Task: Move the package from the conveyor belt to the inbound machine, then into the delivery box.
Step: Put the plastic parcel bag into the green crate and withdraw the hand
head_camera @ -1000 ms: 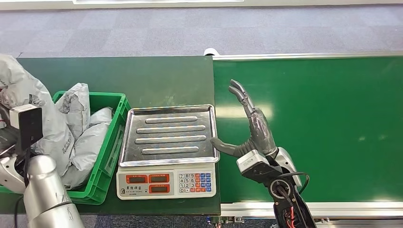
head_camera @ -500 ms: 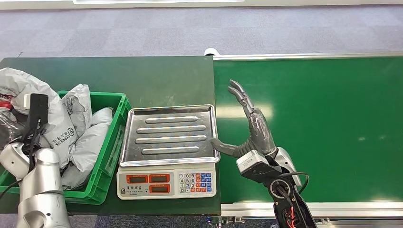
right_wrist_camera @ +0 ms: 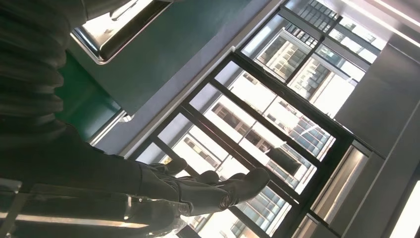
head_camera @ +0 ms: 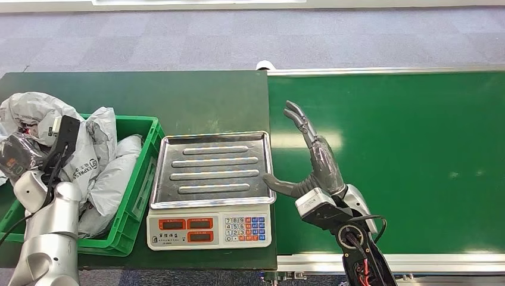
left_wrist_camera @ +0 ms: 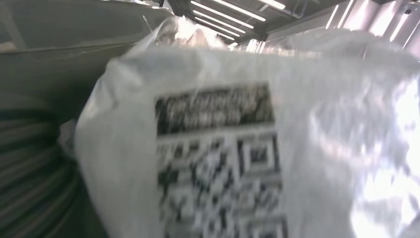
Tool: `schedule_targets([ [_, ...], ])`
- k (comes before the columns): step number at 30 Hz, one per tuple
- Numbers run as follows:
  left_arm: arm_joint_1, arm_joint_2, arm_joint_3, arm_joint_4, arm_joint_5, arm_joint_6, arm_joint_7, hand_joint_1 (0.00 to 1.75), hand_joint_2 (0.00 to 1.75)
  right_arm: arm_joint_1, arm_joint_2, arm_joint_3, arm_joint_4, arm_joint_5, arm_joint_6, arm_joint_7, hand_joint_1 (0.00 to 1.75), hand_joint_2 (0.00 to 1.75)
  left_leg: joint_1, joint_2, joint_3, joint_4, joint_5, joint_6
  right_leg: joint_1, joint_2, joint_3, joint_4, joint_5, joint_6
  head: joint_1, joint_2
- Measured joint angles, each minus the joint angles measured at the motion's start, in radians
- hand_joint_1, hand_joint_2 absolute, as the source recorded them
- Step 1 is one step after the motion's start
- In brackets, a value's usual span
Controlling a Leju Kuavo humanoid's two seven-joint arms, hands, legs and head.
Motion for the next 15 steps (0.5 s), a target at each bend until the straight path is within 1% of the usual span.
schedule_targets([
  [2, 0.000, 0.002, -0.005, 0.003, 0.025, -0.004, -0.009, 0.00, 1.75, 0.000, 0.000, 0.000, 0.000, 0.000, 0.000, 0.003, 0.00, 1.75, 0.000, 0.000, 0.000, 0.000, 0.000, 0.000, 0.000, 0.000, 0.000, 0.000, 0.000, 0.000, 0.000, 0.000],
  [3, -0.001, 0.002, -0.006, 0.002, 0.067, -0.006, -0.035, 0.00, 1.75, 0.000, 0.000, 0.000, 0.000, 0.000, 0.000, 0.004, 0.00, 1.75, 0.000, 0.000, 0.000, 0.000, 0.000, 0.000, 0.000, 0.000, 0.000, 0.000, 0.000, 0.000, 0.000, 0.000],
  [6, 0.000, -0.002, -0.006, -0.011, 0.290, -0.010, -0.185, 0.00, 1.75, 0.001, 0.000, 0.000, 0.000, 0.000, 0.000, 0.004, 0.00, 1.75, 0.000, 0.000, 0.000, 0.000, 0.000, 0.000, 0.000, 0.000, 0.000, 0.000, 0.000, 0.000, 0.000, 0.000],
  [7, 0.001, -0.005, -0.006, -0.017, 0.345, -0.011, -0.223, 0.00, 1.75, 0.001, 0.000, 0.000, 0.000, 0.000, 0.000, 0.004, 0.00, 1.75, 0.000, 0.000, 0.000, 0.000, 0.000, 0.000, 0.000, 0.000, 0.000, 0.000, 0.000, 0.000, 0.000, 0.000],
  [8, 0.001, -0.007, -0.006, -0.022, 0.377, -0.012, -0.246, 0.00, 1.75, 0.001, -0.001, 0.000, 0.000, 0.000, 0.000, 0.004, 0.00, 1.75, 0.000, 0.000, 0.000, 0.000, 0.000, 0.000, 0.000, 0.000, 0.000, 0.000, 0.000, 0.000, 0.000, 0.000],
  [12, 0.002, -0.015, -0.005, -0.039, 0.441, -0.025, -0.291, 0.00, 1.75, 0.002, -0.001, 0.000, 0.000, 0.000, 0.000, 0.004, 0.00, 1.75, 0.000, 0.000, 0.000, 0.000, 0.000, 0.000, 0.000, 0.000, 0.000, 0.000, 0.000, 0.000, 0.000, 0.000],
  [13, 0.005, -0.017, -0.005, -0.048, 0.495, -0.034, -0.323, 0.00, 1.75, 0.002, -0.002, 0.000, 0.000, 0.000, 0.000, 0.004, 0.00, 1.75, 0.000, 0.000, 0.000, 0.000, 0.000, 0.000, 0.000, 0.000, 0.000, 0.000, 0.000, 0.000, 0.000, 0.000],
  [15, 0.016, -0.025, -0.005, -0.083, 0.657, -0.053, -0.414, 0.00, 1.75, 0.002, -0.002, 0.000, 0.000, 0.000, 0.000, 0.004, 0.00, 1.75, 0.000, 0.000, 0.000, 0.000, 0.000, 0.000, 0.000, 0.000, 0.000, 0.000, 0.000, 0.000, 0.000, 0.000],
])
